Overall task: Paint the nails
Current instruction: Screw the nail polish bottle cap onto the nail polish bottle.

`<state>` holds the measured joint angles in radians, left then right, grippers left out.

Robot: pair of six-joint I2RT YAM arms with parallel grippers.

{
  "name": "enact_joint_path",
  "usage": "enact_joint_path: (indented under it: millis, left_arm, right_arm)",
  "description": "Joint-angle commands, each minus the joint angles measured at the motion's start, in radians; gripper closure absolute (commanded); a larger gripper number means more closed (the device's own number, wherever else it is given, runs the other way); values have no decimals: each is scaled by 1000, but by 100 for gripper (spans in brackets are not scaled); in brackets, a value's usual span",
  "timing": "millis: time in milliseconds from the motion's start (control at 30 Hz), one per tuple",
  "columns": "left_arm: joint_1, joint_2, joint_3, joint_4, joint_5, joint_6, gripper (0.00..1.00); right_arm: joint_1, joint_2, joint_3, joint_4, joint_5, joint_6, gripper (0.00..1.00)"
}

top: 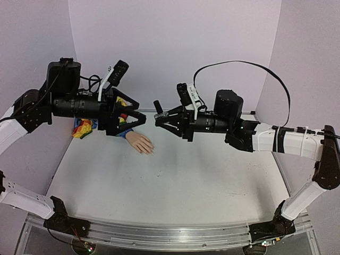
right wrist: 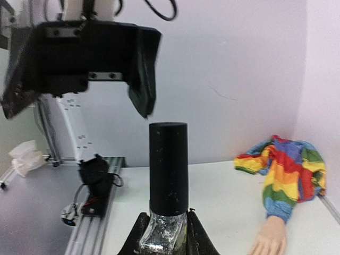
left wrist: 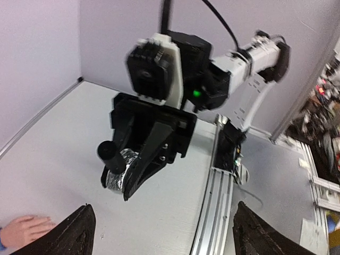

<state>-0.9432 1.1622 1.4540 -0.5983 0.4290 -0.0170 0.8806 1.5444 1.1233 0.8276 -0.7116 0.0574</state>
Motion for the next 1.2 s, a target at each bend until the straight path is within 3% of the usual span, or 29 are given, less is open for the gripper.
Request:
enact_joint_path:
  millis: [0, 167, 433, 567, 1167]
  left_arm:
    - [0, -25, 2, 3, -350, -273, 8]
    - [0, 7, 10, 44, -419, -470, 13]
    - [0, 94, 39, 131, -370, -504, 21]
    - [0, 124, 29, 175, -354, -503, 30]
    - [-20, 197, 18, 198, -277, -424, 90]
  right_arm:
    - [14, -40, 10, -39, 304, -168, 100]
    - [49, -26, 26, -50, 449, -212, 100]
    - [99, -4, 56, -77, 545, -266, 100]
    - [114, 2, 58, -79, 568, -273, 100]
    - [127, 9, 89, -73, 533, -248, 100]
